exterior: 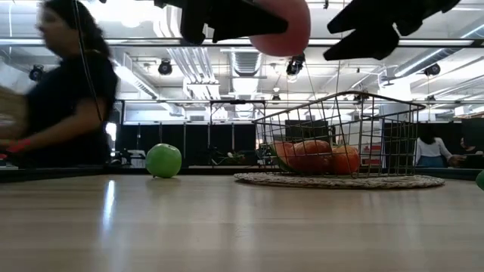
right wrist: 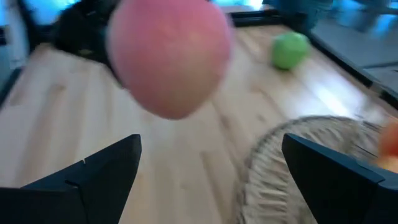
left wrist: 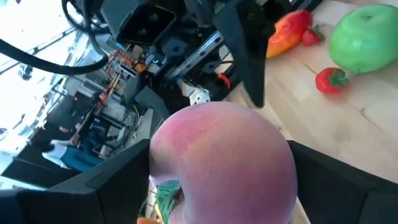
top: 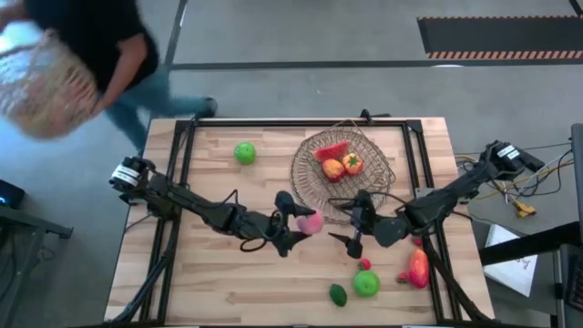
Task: Build produce basket
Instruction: Put the pink peach into the gold mesh basket
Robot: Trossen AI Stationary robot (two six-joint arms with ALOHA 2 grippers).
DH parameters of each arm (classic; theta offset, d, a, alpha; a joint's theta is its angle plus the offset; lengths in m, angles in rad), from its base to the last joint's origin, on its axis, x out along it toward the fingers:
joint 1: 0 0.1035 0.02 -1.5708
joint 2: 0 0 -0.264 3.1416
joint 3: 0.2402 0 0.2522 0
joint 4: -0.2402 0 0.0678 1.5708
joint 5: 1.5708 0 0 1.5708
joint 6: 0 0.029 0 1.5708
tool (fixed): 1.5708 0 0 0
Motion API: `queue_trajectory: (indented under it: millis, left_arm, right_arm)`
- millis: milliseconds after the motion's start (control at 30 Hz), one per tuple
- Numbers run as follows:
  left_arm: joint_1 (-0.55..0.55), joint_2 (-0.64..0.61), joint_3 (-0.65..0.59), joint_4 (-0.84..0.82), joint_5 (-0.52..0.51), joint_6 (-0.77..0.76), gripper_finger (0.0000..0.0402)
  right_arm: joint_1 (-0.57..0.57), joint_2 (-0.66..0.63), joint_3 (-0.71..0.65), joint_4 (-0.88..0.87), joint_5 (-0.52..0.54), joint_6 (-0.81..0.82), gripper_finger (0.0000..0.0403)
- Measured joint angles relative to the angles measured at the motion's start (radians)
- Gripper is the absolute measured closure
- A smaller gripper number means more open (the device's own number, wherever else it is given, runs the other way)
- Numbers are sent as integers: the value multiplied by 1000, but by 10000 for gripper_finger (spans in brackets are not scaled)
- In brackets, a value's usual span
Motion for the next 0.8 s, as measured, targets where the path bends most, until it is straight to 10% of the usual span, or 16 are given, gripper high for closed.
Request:
queue_trajectory:
  millis: [800]
  left_arm:
    - [-10,4,5,-11,0,43,78]
  right_arm:
    - [-184,19,1,252,-418,-99,21]
